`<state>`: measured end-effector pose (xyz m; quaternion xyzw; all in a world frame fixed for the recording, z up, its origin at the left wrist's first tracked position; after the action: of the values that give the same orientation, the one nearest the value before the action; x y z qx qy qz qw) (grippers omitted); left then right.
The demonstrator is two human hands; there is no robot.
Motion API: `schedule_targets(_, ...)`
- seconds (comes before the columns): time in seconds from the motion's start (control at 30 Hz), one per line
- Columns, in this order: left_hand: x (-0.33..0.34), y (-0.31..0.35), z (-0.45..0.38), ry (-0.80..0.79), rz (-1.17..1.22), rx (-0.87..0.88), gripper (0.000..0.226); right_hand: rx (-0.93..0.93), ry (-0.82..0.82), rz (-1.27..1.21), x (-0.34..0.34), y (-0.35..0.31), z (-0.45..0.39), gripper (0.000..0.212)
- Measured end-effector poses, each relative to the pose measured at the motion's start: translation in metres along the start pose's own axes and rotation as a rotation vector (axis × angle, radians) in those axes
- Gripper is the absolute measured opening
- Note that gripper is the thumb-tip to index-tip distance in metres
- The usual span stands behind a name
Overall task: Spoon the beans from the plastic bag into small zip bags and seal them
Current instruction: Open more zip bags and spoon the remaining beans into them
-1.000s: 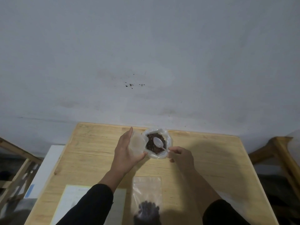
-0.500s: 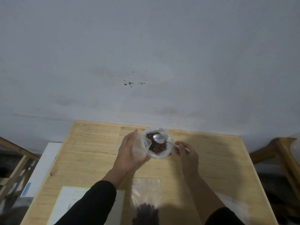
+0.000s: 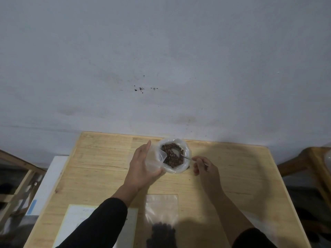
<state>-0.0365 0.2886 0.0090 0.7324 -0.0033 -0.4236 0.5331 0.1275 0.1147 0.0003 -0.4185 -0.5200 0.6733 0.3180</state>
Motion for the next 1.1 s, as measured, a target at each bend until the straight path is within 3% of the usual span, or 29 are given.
schedule_targets(0.17,0.002,0.002,-0.003,0.009,-0.033,0.004,0.106,0.117,-0.043,-0.104,0.014,0.016,-0.002,0.025)
schedule_targets(0.43,0.003,0.001,-0.005,0.009,-0.037,0.004,0.109,0.363,0.041,-0.368,0.018,0.046,0.004,0.023)
schedule_targets(0.77,-0.002,0.003,-0.003,0.025,-0.026,0.004,0.109,0.247,0.098,-0.33,-0.014,0.016,-0.006,0.026)
schedule_targets(1.1,0.002,0.006,-0.007,0.021,0.005,0.001,0.112,0.137,0.008,-0.383,-0.014,-0.035,-0.004,0.028)
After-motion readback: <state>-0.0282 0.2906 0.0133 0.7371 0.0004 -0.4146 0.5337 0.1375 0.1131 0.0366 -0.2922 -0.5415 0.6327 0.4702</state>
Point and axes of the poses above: each hand's wrist, its own z-axis away from the middle knuckle, its own x-axis out of the palm, y = z × x, the point moved 10 cm from there along -z, towards the middle knuckle, and after that the axes turned 7 degrees about y, right-handed, at the moved point
